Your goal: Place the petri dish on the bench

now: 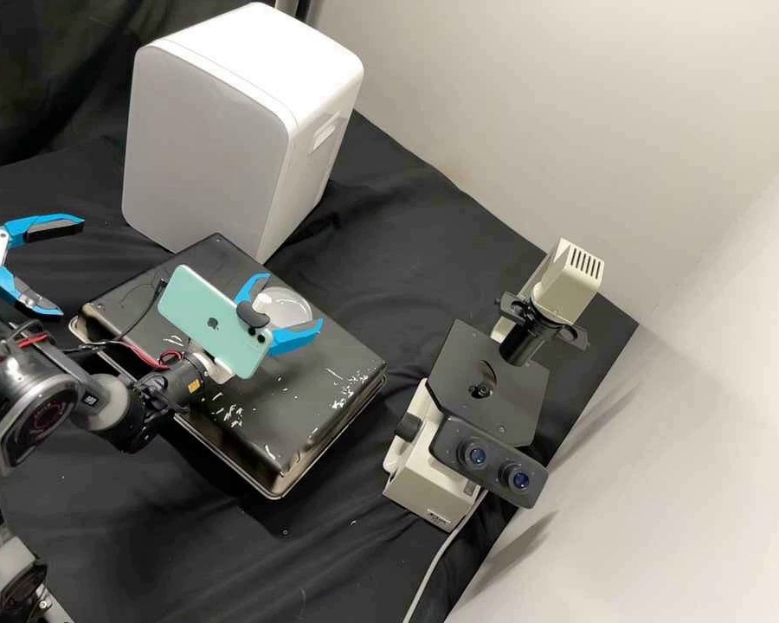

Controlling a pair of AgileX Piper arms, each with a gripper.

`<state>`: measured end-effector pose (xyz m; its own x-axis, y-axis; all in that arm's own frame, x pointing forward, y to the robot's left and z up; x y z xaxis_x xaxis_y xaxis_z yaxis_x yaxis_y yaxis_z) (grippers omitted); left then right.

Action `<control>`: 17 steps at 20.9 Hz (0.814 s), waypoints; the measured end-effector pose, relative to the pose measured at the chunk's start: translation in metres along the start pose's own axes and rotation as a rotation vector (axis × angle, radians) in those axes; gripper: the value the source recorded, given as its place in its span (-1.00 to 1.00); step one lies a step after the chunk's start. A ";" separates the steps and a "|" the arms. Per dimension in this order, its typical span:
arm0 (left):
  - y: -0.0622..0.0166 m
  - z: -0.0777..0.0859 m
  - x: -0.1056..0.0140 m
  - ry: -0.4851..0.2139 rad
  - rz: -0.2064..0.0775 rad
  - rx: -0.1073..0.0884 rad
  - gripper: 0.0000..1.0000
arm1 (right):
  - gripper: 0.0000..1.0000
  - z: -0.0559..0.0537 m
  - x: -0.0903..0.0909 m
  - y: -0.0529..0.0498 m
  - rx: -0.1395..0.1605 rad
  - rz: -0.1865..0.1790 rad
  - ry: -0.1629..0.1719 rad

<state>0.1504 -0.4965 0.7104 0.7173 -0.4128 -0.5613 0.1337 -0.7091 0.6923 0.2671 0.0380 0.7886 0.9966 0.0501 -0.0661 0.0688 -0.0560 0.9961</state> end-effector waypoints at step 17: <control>0.0000 0.000 0.000 0.000 0.000 0.000 1.00 | -1.00 0.038 0.005 0.011 0.001 0.061 -0.117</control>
<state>0.1504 -0.4965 0.7104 0.7173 -0.4128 -0.5613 0.1337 -0.7091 0.6923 0.2742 0.0002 0.7968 0.9974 -0.0705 -0.0117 0.0077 -0.0567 0.9984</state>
